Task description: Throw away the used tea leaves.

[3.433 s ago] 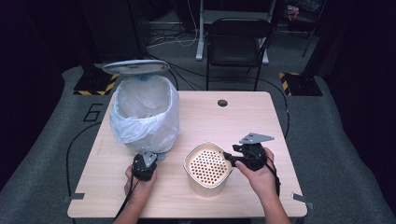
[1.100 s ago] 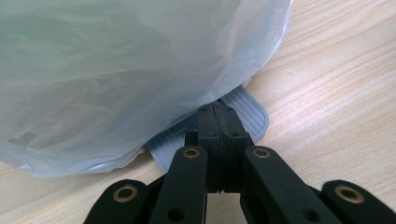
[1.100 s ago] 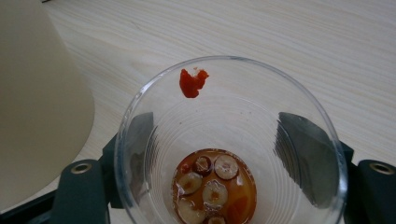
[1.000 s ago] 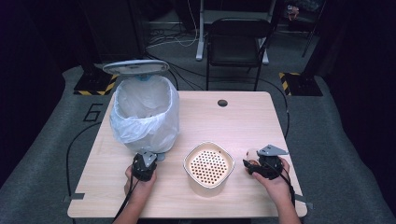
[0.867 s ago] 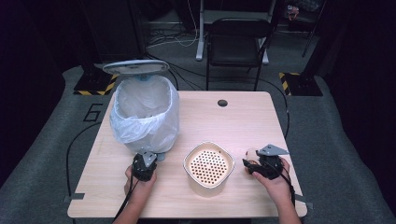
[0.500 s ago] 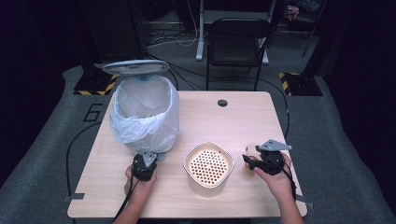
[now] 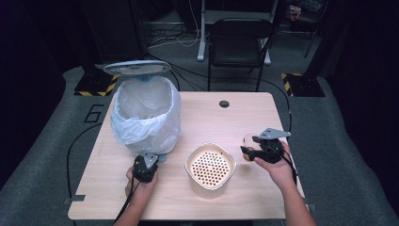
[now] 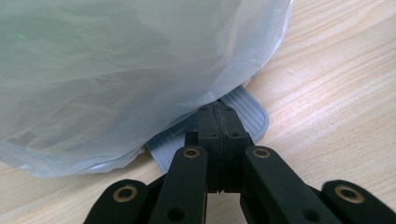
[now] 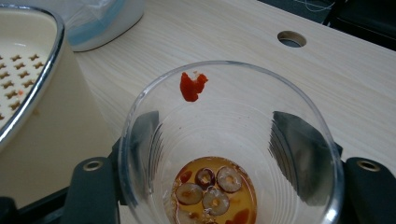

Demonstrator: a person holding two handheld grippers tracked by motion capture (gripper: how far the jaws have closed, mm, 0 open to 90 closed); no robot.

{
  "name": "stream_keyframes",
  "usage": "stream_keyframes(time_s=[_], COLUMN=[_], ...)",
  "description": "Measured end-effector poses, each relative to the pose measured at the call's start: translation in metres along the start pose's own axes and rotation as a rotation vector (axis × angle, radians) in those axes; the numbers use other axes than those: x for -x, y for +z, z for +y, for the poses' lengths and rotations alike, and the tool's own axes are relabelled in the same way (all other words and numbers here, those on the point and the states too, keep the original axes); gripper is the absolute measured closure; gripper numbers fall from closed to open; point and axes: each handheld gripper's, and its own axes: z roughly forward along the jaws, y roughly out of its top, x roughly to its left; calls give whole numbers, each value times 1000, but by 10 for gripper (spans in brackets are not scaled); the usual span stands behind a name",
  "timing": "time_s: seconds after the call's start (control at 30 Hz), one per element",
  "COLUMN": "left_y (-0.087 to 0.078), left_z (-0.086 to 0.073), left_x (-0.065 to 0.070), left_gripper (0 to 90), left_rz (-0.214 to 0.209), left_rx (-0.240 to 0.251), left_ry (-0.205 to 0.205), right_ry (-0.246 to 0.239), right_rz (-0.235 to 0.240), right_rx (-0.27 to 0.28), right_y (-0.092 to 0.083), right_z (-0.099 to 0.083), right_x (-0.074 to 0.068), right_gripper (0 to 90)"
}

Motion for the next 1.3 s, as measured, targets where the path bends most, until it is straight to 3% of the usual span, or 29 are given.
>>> stream_keyframes(time_s=[0.3,0.57,1.0,1.27,1.3], left_y=[0,0,0,0,0], left_z=[0,0,0,0,0], left_x=[0,0,-1,-1,-1], left_gripper=[898,898,897,897,897], left_rz=[0,-6,-5,-8,-7], left_rx=[0,-5,-1,-1,-2], left_ry=[1,0,-2,-4,-3], right_ry=[-44,-109,-150,-245,-293], right_rz=[51,77,133,143,155], right_rx=[-5,7,39,61,96], right_y=[3,2,10,12,11], right_z=[26,51,72,81,83], right_x=[4,-3,-3,-8,-12], right_gripper=[343,346,350,349,350])
